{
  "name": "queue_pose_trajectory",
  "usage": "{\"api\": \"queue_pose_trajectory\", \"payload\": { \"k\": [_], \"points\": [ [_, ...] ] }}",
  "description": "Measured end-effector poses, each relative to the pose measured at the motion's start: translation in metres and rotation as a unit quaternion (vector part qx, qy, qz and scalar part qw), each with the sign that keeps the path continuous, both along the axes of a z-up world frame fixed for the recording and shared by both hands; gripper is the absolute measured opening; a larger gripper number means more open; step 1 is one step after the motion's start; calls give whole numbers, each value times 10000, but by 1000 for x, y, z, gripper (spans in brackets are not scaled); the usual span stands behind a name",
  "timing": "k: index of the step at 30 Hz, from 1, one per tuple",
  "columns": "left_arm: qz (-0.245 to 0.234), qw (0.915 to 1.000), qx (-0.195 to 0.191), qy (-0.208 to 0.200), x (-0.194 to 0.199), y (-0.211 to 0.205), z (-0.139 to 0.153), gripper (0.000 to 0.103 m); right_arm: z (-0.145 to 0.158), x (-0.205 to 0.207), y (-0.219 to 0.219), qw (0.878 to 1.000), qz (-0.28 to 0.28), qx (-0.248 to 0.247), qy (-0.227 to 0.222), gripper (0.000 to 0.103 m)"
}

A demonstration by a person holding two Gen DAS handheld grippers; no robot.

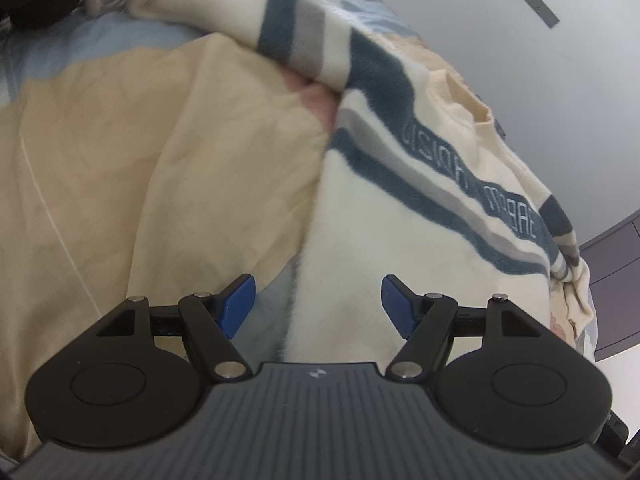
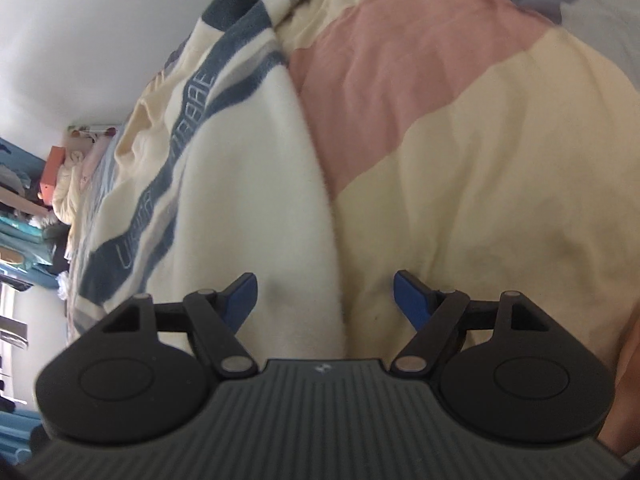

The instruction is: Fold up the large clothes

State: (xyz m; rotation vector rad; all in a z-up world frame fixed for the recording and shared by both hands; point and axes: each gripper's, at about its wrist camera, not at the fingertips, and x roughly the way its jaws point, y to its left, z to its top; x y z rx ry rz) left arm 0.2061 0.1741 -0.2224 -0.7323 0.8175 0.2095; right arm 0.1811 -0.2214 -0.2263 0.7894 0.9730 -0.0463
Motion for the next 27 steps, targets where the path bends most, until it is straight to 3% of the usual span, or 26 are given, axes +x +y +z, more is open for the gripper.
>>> {"api": "queue_pose_trajectory", "payload": {
  "k": [3,8,10,11,12,13,16,17,18,27],
  "points": [
    [28,10000,24,37,-3,-1,-1,74,1,-3,1,9998,14,-172,-15,64],
    [-144,9997,32,188,-2,-11,-5,73,0,2,10,9984,336,-445,-17,58],
    [-273,9992,-85,272,-3,-17,-9,73,1,4,15,9974,491,-531,-49,47],
    [-347,9988,-104,322,-4,-21,-10,73,3,5,16,9967,618,-520,-90,27],
    [-420,9984,-139,357,-5,-24,-10,72,5,6,18,9960,758,-447,-140,18],
    [-504,9978,-185,399,-8,-27,-11,70,9,6,19,9951,827,-508,-201,17],
    [-712,9957,-222,542,-16,-35,-12,46,21,5,18,9923,1013,-647,-305,15],
    [-777,9953,-261,518,-19,-35,-11,27,26,4,18,9910,1085,-711,-338,14],
    [-839,9947,-337,486,-21,-36,-11,18,32,3,17,9893,1148,-817,-375,14],
    [-1046,9882,-951,-587,-52,-20,43,13,116,-5,-7,9610,1854,-1847,-896,8]
  ]
}}
